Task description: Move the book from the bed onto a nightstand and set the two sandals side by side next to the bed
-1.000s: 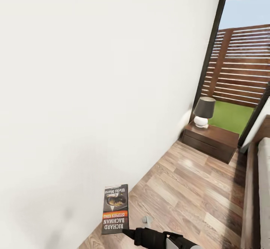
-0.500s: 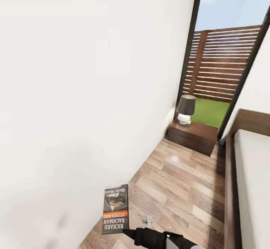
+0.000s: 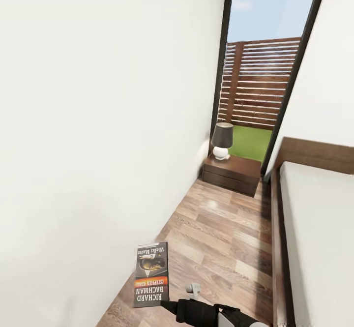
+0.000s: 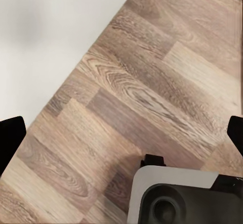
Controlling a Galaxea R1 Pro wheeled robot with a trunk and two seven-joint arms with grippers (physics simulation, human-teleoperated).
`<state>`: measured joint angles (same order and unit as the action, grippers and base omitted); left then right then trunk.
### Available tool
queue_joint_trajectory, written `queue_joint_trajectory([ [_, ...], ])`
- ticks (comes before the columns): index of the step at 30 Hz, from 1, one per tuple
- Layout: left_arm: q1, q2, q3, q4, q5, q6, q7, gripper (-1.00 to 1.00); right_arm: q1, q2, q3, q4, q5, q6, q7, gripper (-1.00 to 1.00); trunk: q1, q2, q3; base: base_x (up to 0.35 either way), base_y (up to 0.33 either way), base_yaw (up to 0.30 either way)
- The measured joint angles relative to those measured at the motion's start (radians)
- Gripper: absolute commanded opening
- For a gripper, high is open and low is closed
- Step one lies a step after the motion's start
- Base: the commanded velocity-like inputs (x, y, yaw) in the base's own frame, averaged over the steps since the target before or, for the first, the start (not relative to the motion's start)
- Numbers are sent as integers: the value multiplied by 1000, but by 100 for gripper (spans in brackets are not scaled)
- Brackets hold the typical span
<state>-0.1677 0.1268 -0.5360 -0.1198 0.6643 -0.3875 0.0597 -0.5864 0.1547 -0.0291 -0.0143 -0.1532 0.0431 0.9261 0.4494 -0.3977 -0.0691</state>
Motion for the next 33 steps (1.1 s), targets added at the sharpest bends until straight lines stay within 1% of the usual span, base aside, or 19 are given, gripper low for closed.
queue_joint_trajectory([
  [27,1,0,0,0,-1,0,0,100,0,0,0,0,0,0,0,-100,0,0,0,0,0,-280],
  [33,0,0,0,0,0,0,0,100,0,0,-4,0,-2,0,0,-100,0,0,0,1,0,-171],
])
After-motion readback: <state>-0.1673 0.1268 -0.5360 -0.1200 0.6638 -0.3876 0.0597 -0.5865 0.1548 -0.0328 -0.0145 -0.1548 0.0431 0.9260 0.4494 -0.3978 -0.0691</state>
